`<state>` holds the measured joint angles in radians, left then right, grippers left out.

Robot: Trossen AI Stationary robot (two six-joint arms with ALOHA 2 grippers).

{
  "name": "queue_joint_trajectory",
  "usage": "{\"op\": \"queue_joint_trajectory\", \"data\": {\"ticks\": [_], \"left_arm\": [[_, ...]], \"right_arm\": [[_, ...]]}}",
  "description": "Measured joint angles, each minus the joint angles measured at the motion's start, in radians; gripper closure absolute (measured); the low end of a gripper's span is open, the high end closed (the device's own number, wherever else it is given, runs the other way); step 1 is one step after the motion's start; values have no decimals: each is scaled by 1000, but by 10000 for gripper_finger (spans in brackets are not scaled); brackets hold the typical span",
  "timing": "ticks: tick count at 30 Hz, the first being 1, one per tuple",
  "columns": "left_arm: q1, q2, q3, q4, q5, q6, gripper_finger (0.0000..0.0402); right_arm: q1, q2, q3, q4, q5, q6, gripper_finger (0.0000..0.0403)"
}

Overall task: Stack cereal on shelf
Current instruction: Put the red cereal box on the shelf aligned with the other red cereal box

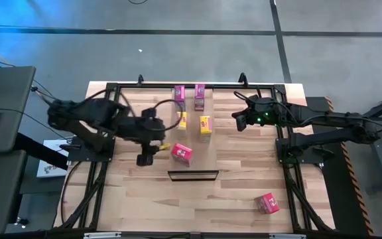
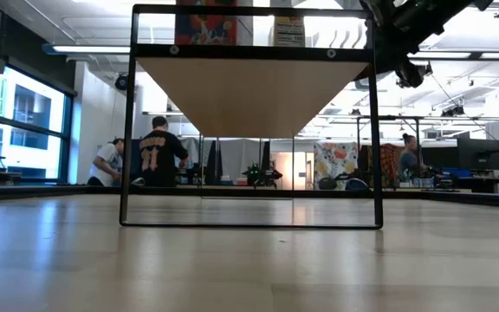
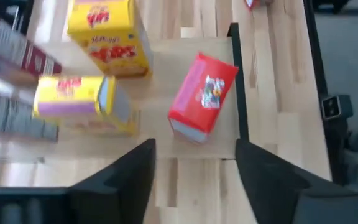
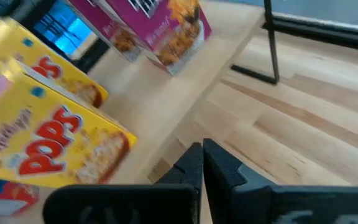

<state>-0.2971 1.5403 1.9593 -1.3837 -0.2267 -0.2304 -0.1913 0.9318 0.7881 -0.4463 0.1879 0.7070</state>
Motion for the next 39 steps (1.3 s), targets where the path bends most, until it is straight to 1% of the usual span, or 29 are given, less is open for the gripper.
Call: {"op": "queue_joint_trajectory", "data": {"ticks": [2,4,7,8,11,13,15,18,20,23,32,39], "left_arm": [[-25,-42,-63,37,-29,-73,233],[-51,-85,-151,100,-59,-147,285],[-89,-156,-322,283,-73,-255,372],[-98,-177,-385,359,-73,-303,387],[-133,-221,-567,596,-65,-446,387],[-157,-237,-667,727,-62,-538,396],[-178,-240,-741,820,-66,-625,399],[-201,-237,-808,874,-107,-723,401],[-206,-224,-835,881,-149,-769,401],[-199,-208,-856,874,-187,-790,401],[-153,-203,-867,878,-236,-780,401],[-99,-203,-867,874,-238,-714,401]], "right_arm": [[0,-2,0,-5,-2,0,402],[0,-2,0,-6,-7,0,402],[0,-4,0,-5,-9,0,402],[0,-4,0,-6,-9,0,402],[0,-4,0,-6,-9,-6,402],[0,-4,0,-6,-11,-8,402],[0,-4,0,-6,-12,-8,402],[0,-4,0,-6,-12,-8,402],[0,-4,0,-6,-12,-9,402],[0,-3,0,-6,-12,-9,402],[1,-3,0,-5,-12,-8,402],[1,-3,0,-5,-12,-8,402]]}}
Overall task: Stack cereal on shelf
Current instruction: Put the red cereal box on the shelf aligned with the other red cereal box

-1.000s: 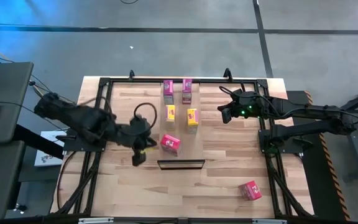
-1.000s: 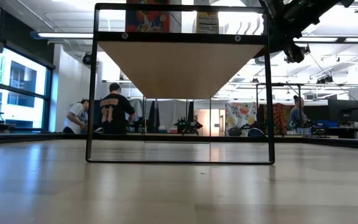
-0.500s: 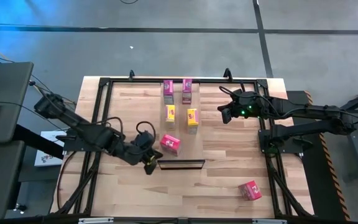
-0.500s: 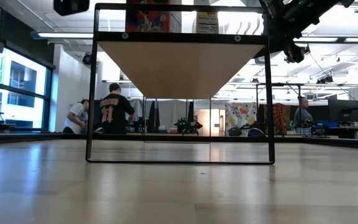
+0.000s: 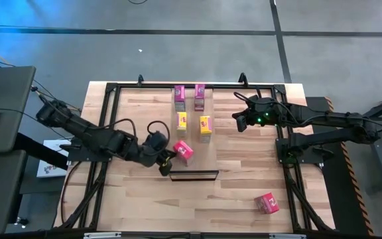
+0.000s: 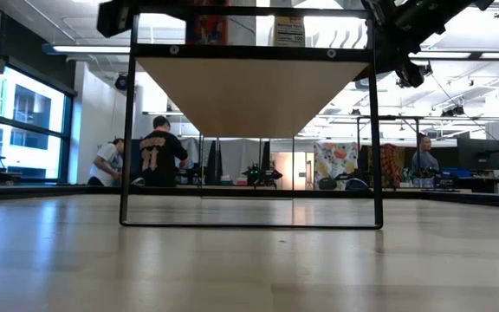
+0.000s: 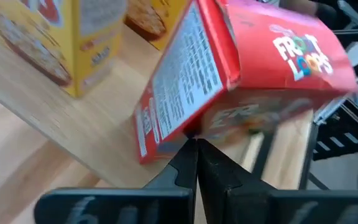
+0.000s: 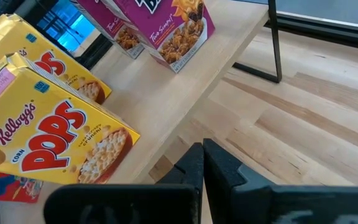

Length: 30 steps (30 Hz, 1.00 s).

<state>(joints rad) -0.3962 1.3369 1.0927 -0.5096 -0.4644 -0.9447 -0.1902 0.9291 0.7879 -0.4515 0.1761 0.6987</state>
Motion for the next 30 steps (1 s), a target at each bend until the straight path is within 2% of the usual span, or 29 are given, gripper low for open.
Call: {"op": "queue_joint_trajectory", "data": {"ticks": [18,24,30], "left_arm": [[98,-2,0,-6,37,143,401],[97,-125,2,-88,50,175,401],[64,-274,2,-56,-48,353,401]], "right_arm": [[0,0,0,1,0,0,402],[0,-27,45,79,-29,-30,402],[0,-41,121,148,-81,-66,402]]}}
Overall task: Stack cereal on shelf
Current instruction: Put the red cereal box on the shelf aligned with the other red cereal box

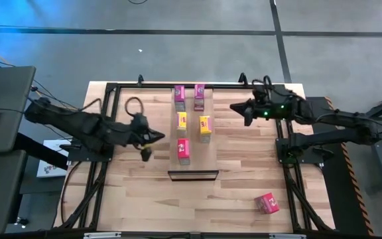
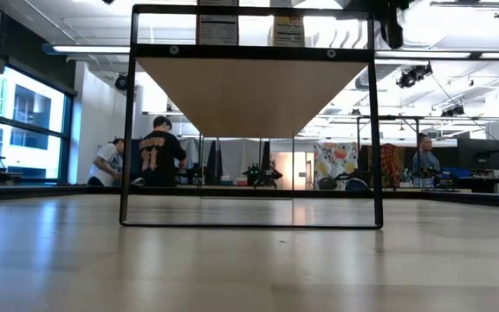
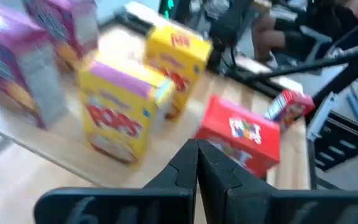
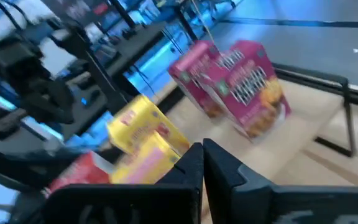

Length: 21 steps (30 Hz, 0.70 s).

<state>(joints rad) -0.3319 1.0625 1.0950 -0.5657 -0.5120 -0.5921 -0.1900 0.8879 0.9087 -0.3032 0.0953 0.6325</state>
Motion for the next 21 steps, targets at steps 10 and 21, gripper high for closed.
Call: {"op": "queue_joint_trajectory", "data": {"ticks": [10,21], "left_arm": [[-10,-79,-3,-11,-76,47,401],[-10,-179,-2,14,-80,115,401]], "right_arm": [[0,7,152,-28,-101,63,272],[6,95,358,-136,-241,47,70]]}}
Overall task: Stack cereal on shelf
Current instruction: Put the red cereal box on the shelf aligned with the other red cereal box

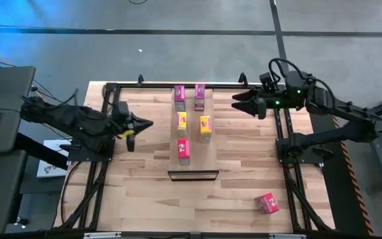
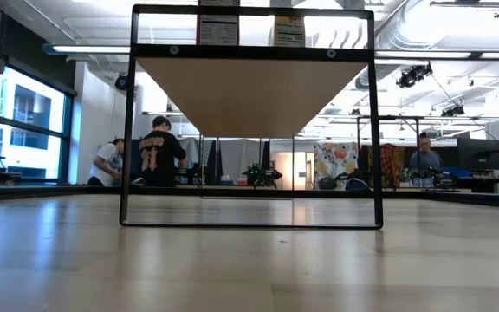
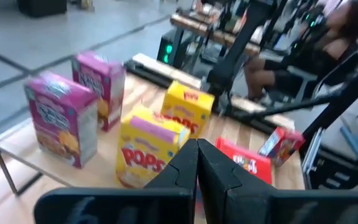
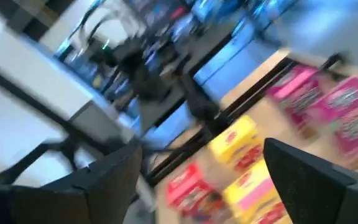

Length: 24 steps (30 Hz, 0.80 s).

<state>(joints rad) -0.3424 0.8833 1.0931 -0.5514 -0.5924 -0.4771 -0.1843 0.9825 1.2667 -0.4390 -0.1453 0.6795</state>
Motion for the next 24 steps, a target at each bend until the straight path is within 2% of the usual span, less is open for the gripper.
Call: {"op": "queue_joint_trajectory", "data": {"ticks": [3,5,9,12,14,17,24], "left_arm": [[0,-56,1,10,-17,39,401],[1,-85,1,9,-41,65,401],[2,-119,1,-4,-67,71,401],[2,-125,1,-5,-71,71,401],[2,-124,1,-6,-71,72,401],[2,-121,0,-6,-71,81,401],[2,-120,0,-6,-67,88,401]], "right_arm": [[47,73,124,-184,-76,24,61],[100,134,224,-416,-84,28,60],[248,245,357,-870,12,160,61],[385,294,355,-1061,62,352,61],[478,307,317,-1107,63,487,61],[615,310,226,-1083,62,703,61],[849,310,11,-870,31,1094,61]]}}
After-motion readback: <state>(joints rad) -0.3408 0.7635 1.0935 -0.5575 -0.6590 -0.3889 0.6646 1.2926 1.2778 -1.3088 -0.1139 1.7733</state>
